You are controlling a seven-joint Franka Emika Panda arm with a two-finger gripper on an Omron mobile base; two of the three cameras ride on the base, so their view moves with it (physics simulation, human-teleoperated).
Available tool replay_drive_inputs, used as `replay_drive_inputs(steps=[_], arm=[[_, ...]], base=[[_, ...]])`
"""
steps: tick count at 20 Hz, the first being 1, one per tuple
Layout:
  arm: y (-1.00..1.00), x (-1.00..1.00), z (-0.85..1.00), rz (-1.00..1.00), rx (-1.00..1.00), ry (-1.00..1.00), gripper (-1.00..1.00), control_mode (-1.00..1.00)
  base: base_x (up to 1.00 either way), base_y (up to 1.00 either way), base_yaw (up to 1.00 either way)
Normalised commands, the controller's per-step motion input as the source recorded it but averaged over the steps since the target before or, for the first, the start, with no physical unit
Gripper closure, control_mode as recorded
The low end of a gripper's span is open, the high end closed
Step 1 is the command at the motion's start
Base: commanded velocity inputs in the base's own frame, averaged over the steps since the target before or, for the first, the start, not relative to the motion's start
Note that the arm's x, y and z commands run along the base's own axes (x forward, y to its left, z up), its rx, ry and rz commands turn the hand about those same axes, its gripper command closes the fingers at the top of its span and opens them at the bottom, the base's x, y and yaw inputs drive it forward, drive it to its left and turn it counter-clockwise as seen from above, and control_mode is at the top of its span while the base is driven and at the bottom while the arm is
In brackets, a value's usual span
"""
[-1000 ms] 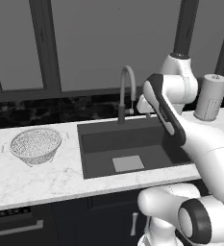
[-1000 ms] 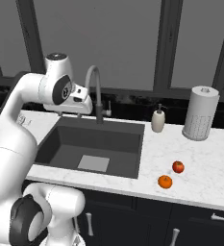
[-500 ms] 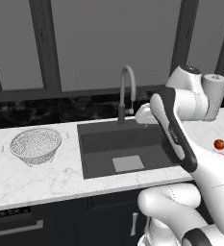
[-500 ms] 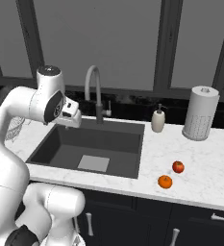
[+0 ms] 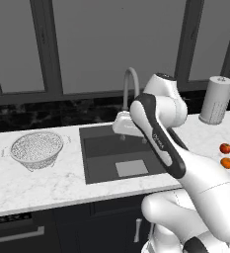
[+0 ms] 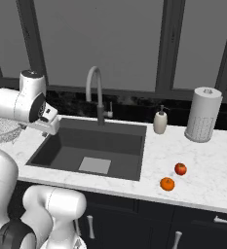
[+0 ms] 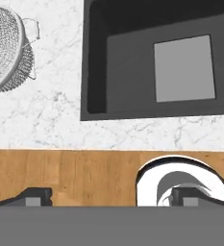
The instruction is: Put the colander in the sink, put the apple, orange in the colander, and turn on the sink faucet and pour water over the colander.
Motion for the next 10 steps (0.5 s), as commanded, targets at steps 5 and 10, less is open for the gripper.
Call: replay_drive_inputs(steps=[5,10], arm=[[0.88,0.2,-0.08,-0.02,0.0,0.19,-1.0,-1.0],[0.82,0.36,-0.14,0.0,0.0,0.17,-1.0,-1.0]], base=[[0.0,0.0,0.0],[0.0,0.0,0.0]])
